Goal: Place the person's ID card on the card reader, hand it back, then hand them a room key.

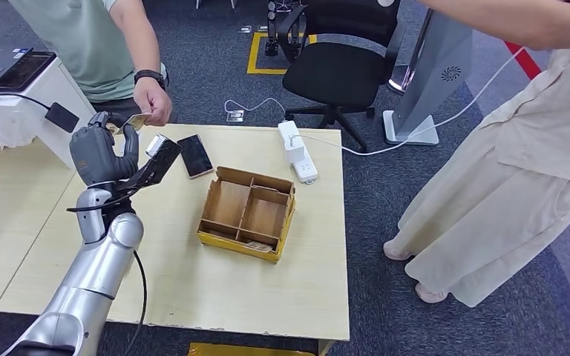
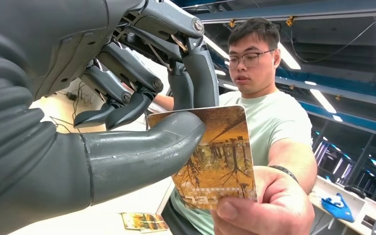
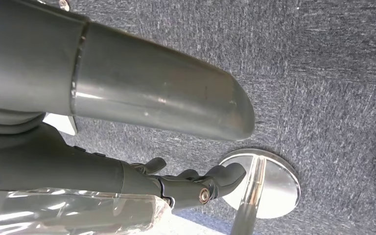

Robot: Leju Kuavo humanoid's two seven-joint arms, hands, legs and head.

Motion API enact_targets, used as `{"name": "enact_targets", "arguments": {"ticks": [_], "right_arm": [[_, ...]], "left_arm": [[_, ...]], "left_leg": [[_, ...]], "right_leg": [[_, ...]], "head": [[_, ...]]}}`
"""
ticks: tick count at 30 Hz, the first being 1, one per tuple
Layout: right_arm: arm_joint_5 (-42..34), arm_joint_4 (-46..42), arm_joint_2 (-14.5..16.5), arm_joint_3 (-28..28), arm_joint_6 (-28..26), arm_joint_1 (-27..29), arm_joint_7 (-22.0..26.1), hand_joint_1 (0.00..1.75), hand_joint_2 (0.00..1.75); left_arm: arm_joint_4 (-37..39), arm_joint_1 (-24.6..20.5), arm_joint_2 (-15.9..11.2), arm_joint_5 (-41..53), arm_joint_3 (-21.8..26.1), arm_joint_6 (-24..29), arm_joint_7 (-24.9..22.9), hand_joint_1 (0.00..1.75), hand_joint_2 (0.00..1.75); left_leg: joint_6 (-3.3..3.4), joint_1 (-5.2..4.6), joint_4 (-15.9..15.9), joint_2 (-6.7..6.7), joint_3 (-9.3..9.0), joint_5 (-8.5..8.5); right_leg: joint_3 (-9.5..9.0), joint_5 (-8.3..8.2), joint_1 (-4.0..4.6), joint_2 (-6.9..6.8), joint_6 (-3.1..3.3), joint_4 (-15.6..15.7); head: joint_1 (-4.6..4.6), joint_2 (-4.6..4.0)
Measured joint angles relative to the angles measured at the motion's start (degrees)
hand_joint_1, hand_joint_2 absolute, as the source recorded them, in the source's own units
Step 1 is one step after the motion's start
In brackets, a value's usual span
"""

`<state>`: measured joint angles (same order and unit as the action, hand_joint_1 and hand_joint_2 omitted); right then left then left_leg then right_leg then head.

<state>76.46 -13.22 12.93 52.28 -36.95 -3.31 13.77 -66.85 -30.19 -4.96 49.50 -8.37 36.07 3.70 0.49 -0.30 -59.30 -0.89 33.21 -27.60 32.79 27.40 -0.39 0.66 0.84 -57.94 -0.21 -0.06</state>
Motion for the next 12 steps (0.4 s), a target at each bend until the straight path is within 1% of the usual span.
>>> {"name": "enact_targets", "arguments": {"ticks": [5,6,7,10,11,12], "right_arm": [[-0.04,0.1,0.2,0.0,-0.02,-0.01,-0.01,0.0,0.0],[-0.07,0.1,0.25,0.0,-0.03,-0.01,-0.01,0.0,0.0],[-0.1,0.1,0.3,0.0,-0.04,0.0,-0.02,0.0,0.0],[-0.17,0.14,0.36,-0.01,-0.06,0.0,-0.05,0.0,0.0],[-0.15,0.15,0.36,-0.01,-0.07,0.0,-0.09,0.0,0.0],[-0.14,0.16,0.36,-0.01,-0.08,0.0,-0.11,0.0,0.0]], "left_arm": [[0.81,-0.63,0.82,0.03,0.0,-0.95,-0.32,1.75,1.75],[0.98,-0.64,1.02,0.03,0.0,-1.15,-0.33,1.71,1.75],[1.17,-0.64,1.22,-0.01,0.0,-1.3,-0.29,1.34,1.75],[1.62,-0.64,1.72,-0.61,0.0,-1.67,-0.03,0.1,1.75],[1.67,-0.64,1.86,-0.88,0.0,-1.89,0.0,0.03,1.75],[1.69,-0.64,1.92,-1.05,0.0,-2.04,0.01,0.02,1.75]], "left_leg": [[0.0,0.0,0.0,0.0,0.0,0.0],[0.0,0.0,0.0,0.0,0.0,0.0],[0.0,0.0,0.0,0.0,0.0,0.0],[0.0,0.0,0.0,0.0,0.01,0.0],[0.0,0.0,0.0,0.0,0.02,0.0],[0.0,0.0,0.0,0.0,0.02,0.0]], "right_leg": [[0.0,0.0,0.0,0.0,0.0,0.0],[0.01,0.0,0.0,0.0,0.0,0.0],[0.01,0.0,0.0,0.0,0.0,0.0],[0.03,0.0,0.0,0.0,0.0,0.0],[0.03,0.0,0.0,0.0,0.0,0.0],[0.03,0.0,0.0,0.0,0.0,0.0]], "head": [[0.01,0.01],[-0.01,0.01],[0.0,0.02],[0.0,0.0],[0.0,-0.01],[0.0,-0.01]]}}
